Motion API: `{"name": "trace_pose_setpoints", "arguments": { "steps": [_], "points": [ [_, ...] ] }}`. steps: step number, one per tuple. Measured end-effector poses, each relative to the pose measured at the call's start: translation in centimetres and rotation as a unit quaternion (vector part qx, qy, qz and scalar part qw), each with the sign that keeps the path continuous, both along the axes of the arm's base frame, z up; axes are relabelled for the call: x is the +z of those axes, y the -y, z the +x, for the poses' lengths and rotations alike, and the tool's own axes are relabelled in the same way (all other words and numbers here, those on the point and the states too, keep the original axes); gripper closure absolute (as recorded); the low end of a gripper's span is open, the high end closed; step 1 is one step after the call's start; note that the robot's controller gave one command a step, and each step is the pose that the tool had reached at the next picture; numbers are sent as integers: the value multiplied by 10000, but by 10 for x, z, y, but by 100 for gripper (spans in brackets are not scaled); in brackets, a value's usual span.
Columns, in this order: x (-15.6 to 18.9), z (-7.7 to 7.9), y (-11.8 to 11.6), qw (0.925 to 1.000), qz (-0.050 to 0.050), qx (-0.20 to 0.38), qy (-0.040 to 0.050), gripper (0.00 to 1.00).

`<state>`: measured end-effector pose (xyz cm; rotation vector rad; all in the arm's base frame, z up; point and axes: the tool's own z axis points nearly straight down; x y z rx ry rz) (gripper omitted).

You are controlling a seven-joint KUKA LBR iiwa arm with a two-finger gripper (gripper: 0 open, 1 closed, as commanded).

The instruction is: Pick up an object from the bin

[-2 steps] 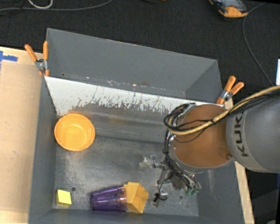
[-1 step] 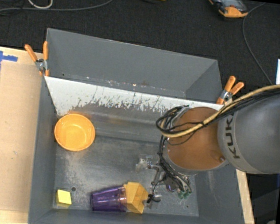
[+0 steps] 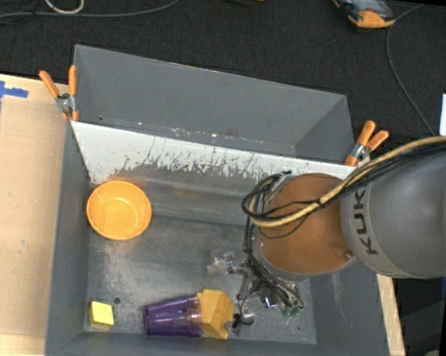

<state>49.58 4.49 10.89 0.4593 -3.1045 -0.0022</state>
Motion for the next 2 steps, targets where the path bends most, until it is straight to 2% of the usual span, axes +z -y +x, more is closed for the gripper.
{"name": "trace_pose_setpoints", "arguments": {
  "steps": [1,2],
  "points": [
    [-31,-1,-56,9999,1,164,-7,0],
    [-40,12,-38,9864,-2,1641,15,100]
  ]
}}
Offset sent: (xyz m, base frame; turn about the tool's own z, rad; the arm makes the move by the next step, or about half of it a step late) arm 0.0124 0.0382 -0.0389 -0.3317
